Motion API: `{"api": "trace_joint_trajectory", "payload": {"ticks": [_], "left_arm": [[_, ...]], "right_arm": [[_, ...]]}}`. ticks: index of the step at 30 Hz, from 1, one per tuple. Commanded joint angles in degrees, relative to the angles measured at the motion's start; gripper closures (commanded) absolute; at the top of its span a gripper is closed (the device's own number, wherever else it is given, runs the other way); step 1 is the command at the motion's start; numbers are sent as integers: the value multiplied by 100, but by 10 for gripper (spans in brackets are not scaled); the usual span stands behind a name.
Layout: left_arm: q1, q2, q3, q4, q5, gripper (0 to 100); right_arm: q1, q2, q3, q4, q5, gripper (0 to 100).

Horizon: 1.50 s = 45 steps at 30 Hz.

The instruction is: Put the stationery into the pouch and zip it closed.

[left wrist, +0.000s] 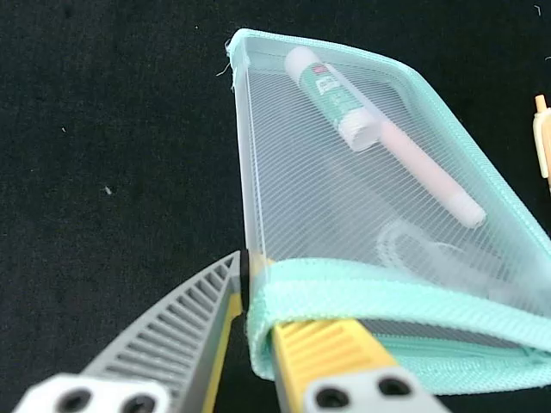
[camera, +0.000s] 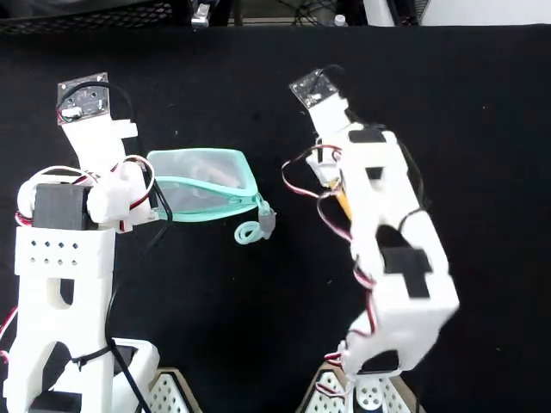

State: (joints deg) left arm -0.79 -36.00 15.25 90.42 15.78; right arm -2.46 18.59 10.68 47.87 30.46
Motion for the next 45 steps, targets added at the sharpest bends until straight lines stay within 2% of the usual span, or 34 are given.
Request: {"api": "trace_joint_trajectory", "payload": {"ticks": [1, 13, 15, 18, 24, 29, 37, 42, 45], "left_arm": [[-31, -88, -22, -158, -44, 970], [-31, -88, -22, -158, -44, 970], [-31, -88, -22, -158, -44, 970], [-31, -88, -22, -158, -44, 970], [-31, -88, -22, -158, -53, 970], [-31, -88, -22, -158, -53, 970], [-31, -88, -22, -158, -53, 970], [-31, -88, -22, -158, -53, 970], [-31, -88, -22, -158, -53, 970]], "right_arm": [[-193, 558, -927, 510, 18, 790], [-237, 1851, -2053, 738, 44, 792], [-229, 2018, -2211, 738, 44, 837], [-229, 2000, -2316, 738, 9, 995], [-70, 1508, -2035, 835, 18, 987], [123, 312, -1209, 818, 44, 987], [132, -2527, 347, 818, -35, 987], [123, -4690, 1209, 791, -651, 987], [114, -6053, 1640, 527, -1354, 987]]}}
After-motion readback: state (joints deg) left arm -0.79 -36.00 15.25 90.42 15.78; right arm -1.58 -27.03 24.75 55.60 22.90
